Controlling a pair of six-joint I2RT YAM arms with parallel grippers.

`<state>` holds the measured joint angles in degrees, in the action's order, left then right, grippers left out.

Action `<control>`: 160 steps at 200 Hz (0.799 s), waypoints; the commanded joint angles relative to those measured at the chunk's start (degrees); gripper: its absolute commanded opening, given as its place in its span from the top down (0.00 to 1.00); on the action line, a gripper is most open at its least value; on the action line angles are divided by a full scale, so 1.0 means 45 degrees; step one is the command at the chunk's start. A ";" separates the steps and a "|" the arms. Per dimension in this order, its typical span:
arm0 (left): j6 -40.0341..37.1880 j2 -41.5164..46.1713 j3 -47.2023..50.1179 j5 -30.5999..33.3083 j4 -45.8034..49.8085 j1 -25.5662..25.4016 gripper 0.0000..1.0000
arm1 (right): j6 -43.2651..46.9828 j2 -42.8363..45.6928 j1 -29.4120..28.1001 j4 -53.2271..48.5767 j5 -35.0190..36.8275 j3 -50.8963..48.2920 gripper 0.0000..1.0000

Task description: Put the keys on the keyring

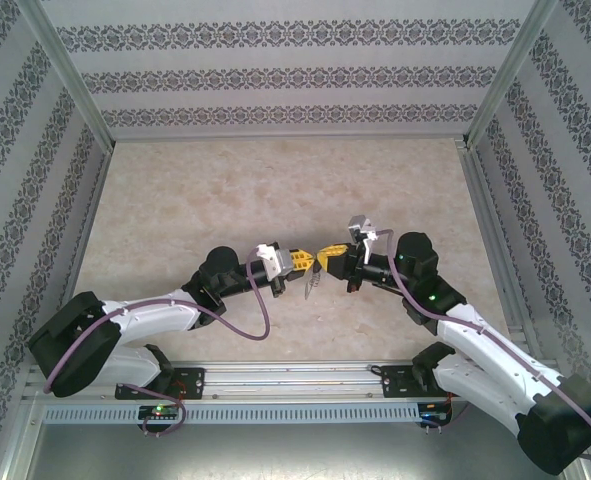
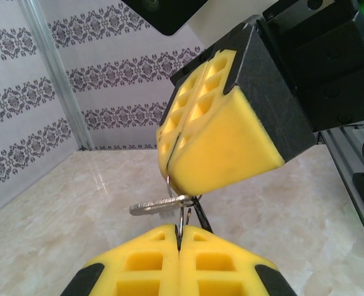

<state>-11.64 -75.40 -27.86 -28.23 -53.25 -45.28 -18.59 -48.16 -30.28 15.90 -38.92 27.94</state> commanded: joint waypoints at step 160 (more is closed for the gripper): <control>0.0926 -0.0360 -0.0569 0.0302 -0.1705 -0.0410 1.00 | 0.0860 0.0631 -0.0362 -0.0515 0.1091 -0.0448 1.00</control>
<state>-8.91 -76.99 -28.53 -26.41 -55.48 -46.13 -15.86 -45.23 -31.40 13.91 -34.94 27.11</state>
